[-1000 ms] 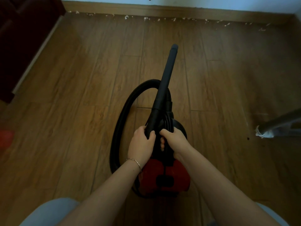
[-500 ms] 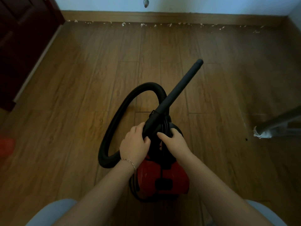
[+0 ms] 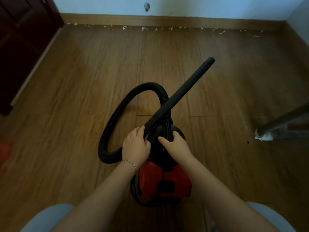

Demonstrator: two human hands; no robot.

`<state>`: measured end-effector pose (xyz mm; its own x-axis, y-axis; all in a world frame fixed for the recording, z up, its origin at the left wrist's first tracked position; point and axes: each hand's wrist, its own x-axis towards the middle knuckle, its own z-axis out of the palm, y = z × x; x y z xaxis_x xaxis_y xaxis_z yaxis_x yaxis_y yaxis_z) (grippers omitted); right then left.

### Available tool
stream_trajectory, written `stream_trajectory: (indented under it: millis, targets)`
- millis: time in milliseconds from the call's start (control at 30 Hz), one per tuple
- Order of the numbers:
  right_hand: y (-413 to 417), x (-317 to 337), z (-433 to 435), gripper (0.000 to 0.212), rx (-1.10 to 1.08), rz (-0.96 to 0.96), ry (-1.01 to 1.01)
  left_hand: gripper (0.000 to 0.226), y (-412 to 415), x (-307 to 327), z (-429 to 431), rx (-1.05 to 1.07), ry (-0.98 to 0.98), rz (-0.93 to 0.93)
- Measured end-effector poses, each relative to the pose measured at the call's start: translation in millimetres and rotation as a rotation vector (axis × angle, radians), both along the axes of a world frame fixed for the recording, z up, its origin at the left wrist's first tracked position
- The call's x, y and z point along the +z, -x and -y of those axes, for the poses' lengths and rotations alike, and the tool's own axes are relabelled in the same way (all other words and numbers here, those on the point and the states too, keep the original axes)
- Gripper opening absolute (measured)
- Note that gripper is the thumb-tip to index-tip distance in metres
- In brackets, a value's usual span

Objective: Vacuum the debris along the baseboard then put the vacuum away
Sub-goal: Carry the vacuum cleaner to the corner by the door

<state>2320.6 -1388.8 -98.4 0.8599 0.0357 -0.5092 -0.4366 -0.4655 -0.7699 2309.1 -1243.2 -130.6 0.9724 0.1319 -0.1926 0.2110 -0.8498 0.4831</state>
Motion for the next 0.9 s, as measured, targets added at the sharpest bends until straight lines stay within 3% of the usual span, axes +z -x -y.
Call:
stream_trajectory:
  millis: [133, 500, 700, 900]
  targets:
    - [2, 7, 2, 0.053, 0.038, 0.083, 0.182, 0.053, 0, -1, -3, -0.055, -0.054, 0.008]
    - [3, 9, 0, 0.052, 0.097, 0.164, 0.352, 0.047, 2, 0, -6, -0.104, 0.008, 0.103]
    - [0, 22, 9, 0.044, 0.197, 0.287, 0.529, 0.044, 1, 14, -15, -0.195, -0.092, 0.121]
    - [4, 36, 6, 0.027, 0.193, 0.274, 0.489, 0.034, 1, 45, 1, -0.193, 0.123, -0.033]
